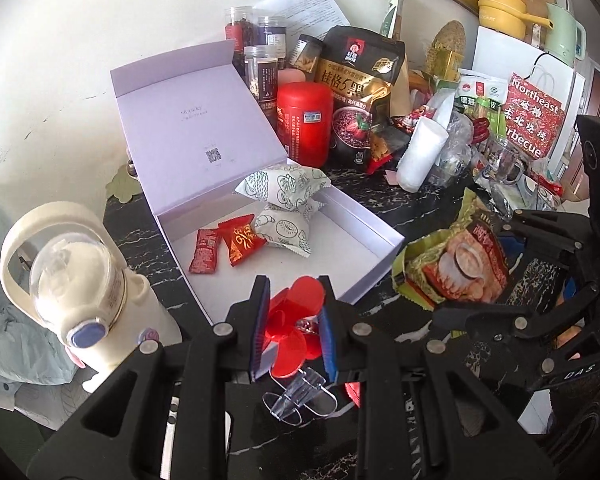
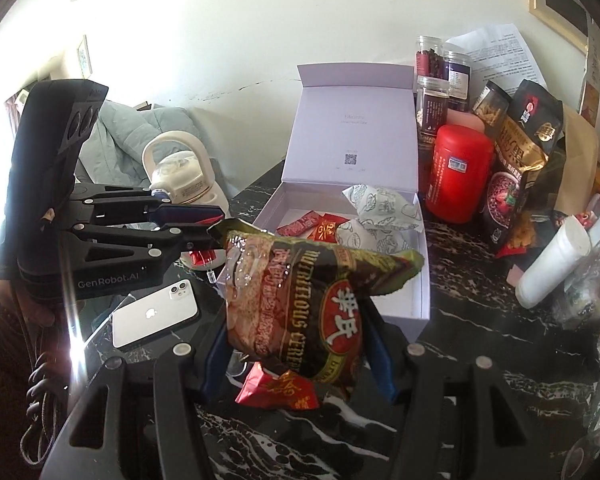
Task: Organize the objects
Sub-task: 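Carry pinwheel into lavender box with left gripper while right carries cereal bag there, then open left gripper to drop pinwheel while right lowers and releases cereal bag, then withdraw both open grippers from the box back over the table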
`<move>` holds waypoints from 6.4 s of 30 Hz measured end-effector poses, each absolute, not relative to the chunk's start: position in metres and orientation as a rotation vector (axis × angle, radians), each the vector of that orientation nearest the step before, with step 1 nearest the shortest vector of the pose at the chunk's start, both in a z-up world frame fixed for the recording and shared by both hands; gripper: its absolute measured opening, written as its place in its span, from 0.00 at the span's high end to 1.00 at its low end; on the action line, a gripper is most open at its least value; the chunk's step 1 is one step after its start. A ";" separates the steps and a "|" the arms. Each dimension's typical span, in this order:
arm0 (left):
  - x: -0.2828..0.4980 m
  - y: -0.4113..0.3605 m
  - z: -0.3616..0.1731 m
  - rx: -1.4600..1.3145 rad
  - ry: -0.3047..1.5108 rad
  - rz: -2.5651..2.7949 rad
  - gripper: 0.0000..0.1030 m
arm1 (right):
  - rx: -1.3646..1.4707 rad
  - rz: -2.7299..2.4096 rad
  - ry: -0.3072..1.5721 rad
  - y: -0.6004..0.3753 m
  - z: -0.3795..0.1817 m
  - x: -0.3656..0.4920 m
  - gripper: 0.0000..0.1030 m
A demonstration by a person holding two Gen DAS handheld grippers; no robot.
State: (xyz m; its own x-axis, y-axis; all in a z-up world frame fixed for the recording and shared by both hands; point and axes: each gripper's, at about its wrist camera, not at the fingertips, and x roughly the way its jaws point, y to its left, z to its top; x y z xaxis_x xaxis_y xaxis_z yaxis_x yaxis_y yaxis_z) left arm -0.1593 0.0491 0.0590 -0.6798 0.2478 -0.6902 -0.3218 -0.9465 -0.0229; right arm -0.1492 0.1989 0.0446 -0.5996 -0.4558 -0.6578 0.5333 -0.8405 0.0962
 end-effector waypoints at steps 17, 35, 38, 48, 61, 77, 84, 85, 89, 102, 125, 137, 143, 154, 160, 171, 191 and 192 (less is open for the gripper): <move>-0.227 0.046 0.049 -1.080 0.101 2.690 0.79 | 0.922 -2.396 0.113 0.208 0.041 -0.228 0.42; -0.279 0.067 0.008 -1.157 0.224 2.798 0.79 | 0.943 -2.332 0.132 0.213 0.009 -0.294 0.42; -0.287 0.069 0.001 -1.168 0.256 2.824 0.79 | 0.937 -2.315 0.112 0.213 0.004 -0.302 0.42; -0.298 0.066 -0.024 -1.246 0.294 2.858 0.79 | 1.022 -2.274 0.094 0.217 -0.032 -0.302 0.42; -0.304 0.061 -0.039 -1.361 0.228 2.806 0.79 | 1.051 -2.215 0.121 0.196 -0.043 -0.301 0.42; -0.311 0.059 -0.051 -1.477 0.181 2.722 0.79 | 1.090 -2.261 0.092 0.191 -0.054 -0.307 0.41; -0.311 0.061 -0.050 -1.474 0.190 2.729 0.78 | 1.092 -2.265 0.107 0.187 -0.054 -0.307 0.40; -0.311 0.062 -0.051 -1.477 0.194 2.729 0.78 | 1.094 -2.267 0.109 0.187 -0.054 -0.307 0.39; -0.312 0.060 -0.053 -1.499 0.179 2.735 0.70 | 1.104 -2.262 0.115 0.184 -0.054 -0.306 0.31; -0.294 0.058 -0.043 -1.451 0.170 2.758 0.46 | 1.139 -2.295 0.098 0.187 -0.047 -0.298 0.27; -0.257 0.053 0.001 -1.324 0.195 2.876 0.37 | 1.040 -2.352 0.034 0.196 -0.025 -0.283 0.27; -0.266 0.053 -0.010 -1.352 0.207 2.861 0.36 | 1.075 -2.329 -0.081 0.201 -0.036 -0.301 0.03; -0.267 0.051 -0.008 -1.352 0.169 2.847 0.34 | 1.069 -2.365 -0.072 0.204 -0.029 -0.296 0.03; -0.239 0.052 0.014 -1.299 0.160 2.853 0.34 | 1.013 -2.443 0.007 0.205 0.003 -0.259 0.03; -0.217 0.052 0.034 -1.238 0.145 2.862 0.29 | 0.970 -2.480 0.036 0.208 0.027 -0.233 0.02; -0.176 0.052 0.061 -1.164 0.119 2.856 0.21 | 0.922 -2.536 0.082 0.207 0.058 -0.185 0.02; -0.110 0.044 0.082 -1.069 0.116 2.854 0.14 | 0.903 -2.562 0.102 0.199 0.074 -0.109 0.02; -0.106 0.044 0.082 -1.069 0.126 2.854 0.14 | 0.903 -2.560 0.107 0.198 0.073 -0.106 0.02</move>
State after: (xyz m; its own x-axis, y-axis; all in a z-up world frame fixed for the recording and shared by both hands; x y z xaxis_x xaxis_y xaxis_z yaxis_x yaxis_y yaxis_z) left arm -0.1062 0.0441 0.0816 -0.7506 0.0565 -0.6584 -0.1145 -0.9924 0.0453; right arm -0.1062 0.1981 0.0729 -0.6999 -0.3637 -0.6147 0.4136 -0.9080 0.0664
